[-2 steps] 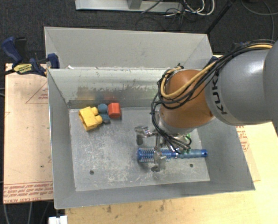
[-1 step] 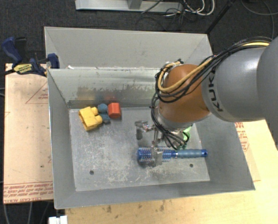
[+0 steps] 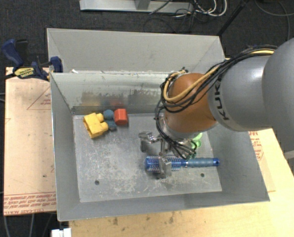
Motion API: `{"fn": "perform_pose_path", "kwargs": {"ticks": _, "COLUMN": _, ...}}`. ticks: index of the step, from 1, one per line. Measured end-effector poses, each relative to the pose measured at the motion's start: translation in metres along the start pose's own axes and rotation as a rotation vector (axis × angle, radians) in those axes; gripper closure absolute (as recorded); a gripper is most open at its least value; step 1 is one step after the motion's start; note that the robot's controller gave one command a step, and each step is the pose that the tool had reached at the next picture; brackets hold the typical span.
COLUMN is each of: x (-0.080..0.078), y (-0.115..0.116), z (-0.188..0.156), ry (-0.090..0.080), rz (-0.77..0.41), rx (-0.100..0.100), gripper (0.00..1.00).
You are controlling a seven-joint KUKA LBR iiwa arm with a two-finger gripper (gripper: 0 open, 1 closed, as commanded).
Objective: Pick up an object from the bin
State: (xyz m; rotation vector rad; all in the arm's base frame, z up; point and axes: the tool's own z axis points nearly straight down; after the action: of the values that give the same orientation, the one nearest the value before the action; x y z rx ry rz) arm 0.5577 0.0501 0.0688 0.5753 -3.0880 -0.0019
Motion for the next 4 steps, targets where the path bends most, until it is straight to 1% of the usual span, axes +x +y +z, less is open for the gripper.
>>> {"fn": "perform_pose_path", "kwargs": {"ticks": 1, "x": -0.001, "y": 0.001, "z": 0.0, "ry": -0.001, "rz": 0.002, "rx": 0.0, "gripper": 0.0}}
{"fn": "perform_pose_path", "kwargs": {"ticks": 2, "x": 0.0, "y": 0.0, "z": 0.0, "ry": -0.001, "rz": 0.003, "rx": 0.0, "gripper": 1.0}}
{"fn": "perform_pose_path", "kwargs": {"ticks": 4, "x": -0.001, "y": 0.001, "z": -0.014, "ry": -0.002, "rz": 0.007, "rx": 0.0, "gripper": 1.0}}
